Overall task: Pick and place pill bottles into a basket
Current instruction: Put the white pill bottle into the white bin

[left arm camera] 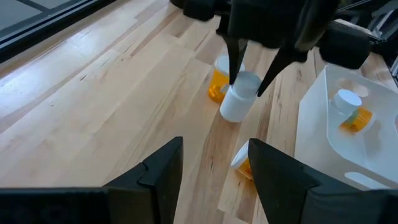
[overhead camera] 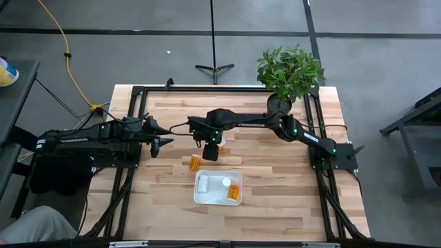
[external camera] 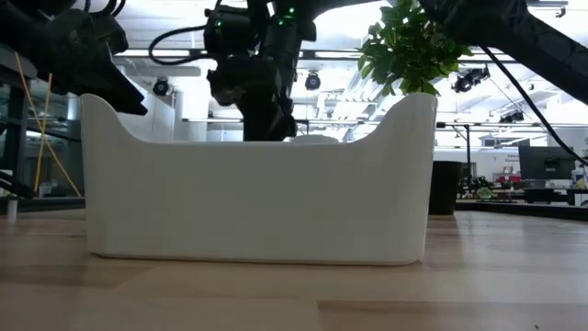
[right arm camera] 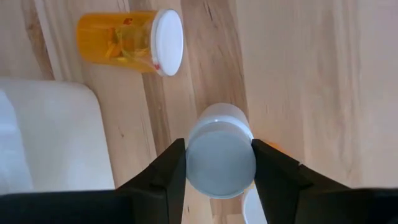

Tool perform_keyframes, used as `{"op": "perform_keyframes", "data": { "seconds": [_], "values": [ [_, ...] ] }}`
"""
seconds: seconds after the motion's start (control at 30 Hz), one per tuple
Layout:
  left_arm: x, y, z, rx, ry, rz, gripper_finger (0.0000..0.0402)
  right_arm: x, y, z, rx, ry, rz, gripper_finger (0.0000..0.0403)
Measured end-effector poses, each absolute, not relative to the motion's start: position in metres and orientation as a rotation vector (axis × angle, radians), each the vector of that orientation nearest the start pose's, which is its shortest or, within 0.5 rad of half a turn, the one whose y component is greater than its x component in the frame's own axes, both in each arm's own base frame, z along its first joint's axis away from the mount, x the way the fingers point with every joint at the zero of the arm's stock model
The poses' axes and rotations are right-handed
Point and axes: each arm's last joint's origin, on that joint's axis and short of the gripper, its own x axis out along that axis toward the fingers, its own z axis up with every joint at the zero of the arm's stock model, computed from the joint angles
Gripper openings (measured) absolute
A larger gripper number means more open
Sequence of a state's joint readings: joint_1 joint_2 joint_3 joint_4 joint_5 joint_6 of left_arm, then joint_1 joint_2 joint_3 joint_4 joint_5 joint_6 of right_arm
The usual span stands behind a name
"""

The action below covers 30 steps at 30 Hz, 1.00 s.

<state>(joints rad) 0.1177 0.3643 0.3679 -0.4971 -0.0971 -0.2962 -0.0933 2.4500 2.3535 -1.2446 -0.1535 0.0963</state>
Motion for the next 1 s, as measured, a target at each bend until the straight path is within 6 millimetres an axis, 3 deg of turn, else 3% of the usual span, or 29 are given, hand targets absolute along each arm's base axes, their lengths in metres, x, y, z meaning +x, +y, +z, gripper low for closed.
{"op": "perform_keyframes", "data": {
  "seconds": [0.27,0.43,0.73,1.0],
  "values": [
    [0.102,0.015,0.213,-0.293,0.46,0.282,0.0216,0.481,-0.042,0.246,0.24,1.3,-0.046,0.0142],
    [0.102,0.015,0.213,-0.293,0.46,0.282,0.0216,0.47,-0.034,0.276,0.267,1.248,-0.057,0.0142],
    [0.102,0.015,0.213,-0.292,0.459,0.282,0.0216,0.449,0.019,0.324,0.267,1.16,0.007,0.0142],
    [0.102,0.015,0.213,-0.292,0.46,0.282,0.0216,0.445,0.074,0.324,0.255,1.167,0.074,0.0142]
  ]
}}
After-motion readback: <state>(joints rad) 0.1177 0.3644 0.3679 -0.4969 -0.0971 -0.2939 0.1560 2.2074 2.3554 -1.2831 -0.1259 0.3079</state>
